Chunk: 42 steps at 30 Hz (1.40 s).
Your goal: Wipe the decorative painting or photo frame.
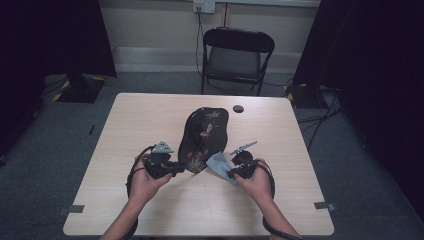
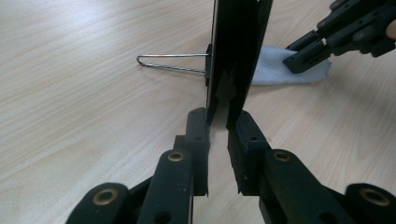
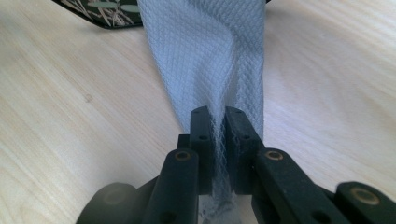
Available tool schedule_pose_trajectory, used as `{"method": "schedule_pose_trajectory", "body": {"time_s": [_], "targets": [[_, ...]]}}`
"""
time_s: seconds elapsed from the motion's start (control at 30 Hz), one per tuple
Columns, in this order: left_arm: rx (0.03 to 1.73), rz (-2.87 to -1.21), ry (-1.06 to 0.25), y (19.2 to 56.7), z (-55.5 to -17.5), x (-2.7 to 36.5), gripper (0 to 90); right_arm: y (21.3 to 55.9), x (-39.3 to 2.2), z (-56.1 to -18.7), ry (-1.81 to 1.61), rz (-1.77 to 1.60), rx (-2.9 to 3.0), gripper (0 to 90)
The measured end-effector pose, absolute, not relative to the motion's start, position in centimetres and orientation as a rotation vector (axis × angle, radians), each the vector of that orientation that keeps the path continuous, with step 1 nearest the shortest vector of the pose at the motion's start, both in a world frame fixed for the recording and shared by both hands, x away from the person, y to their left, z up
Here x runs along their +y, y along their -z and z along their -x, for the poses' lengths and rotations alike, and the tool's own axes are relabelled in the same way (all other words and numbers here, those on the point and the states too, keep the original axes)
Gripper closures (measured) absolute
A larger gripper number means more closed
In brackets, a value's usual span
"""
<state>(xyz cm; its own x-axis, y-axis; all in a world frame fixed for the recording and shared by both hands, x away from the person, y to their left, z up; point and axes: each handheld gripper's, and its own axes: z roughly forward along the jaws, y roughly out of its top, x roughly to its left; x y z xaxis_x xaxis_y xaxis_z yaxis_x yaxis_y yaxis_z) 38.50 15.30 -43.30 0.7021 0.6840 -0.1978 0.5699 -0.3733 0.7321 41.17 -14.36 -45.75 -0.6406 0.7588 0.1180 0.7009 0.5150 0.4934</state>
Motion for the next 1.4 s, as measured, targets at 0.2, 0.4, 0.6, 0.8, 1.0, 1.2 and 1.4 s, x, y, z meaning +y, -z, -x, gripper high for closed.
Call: {"method": "schedule_pose_trajectory", "body": {"time_s": [0.2,0.4,0.6,0.8,1.0,1.2,1.4], "targets": [[0.957,-2.079,-0.176,43.3,-38.5,15.3,78.6,43.2,-15.1,-40.9,-0.811,-1.236,2.605,82.9],[0.958,-2.079,-0.179,43.3,-38.5,15.2,78.6,37.5,-16.1,-40.9,-0.849,-1.178,2.535,82.9],[0.960,-2.082,-0.174,43.2,-38.4,15.2,78.6,33.4,-16.4,-41.2,-0.884,-1.136,2.484,82.9],[0.958,-2.089,-0.174,43.2,-38.5,15.2,78.6,28.9,-16.0,-41.5,-0.975,-1.074,2.432,82.9],[0.962,-2.090,-0.171,43.1,-38.5,15.2,78.6,27.2,-15.0,-41.8,-1.037,-1.052,2.412,82.9],[0.957,-2.093,-0.172,43.2,-38.5,15.3,78.6,29.2,-13.4,-42.2,-0.963,-1.034,2.473,82.9],[0.958,-2.094,-0.170,43.1,-38.5,15.3,78.6,31.8,-12.9,-42.0,-0.939,-1.048,2.521,82.9]]}}
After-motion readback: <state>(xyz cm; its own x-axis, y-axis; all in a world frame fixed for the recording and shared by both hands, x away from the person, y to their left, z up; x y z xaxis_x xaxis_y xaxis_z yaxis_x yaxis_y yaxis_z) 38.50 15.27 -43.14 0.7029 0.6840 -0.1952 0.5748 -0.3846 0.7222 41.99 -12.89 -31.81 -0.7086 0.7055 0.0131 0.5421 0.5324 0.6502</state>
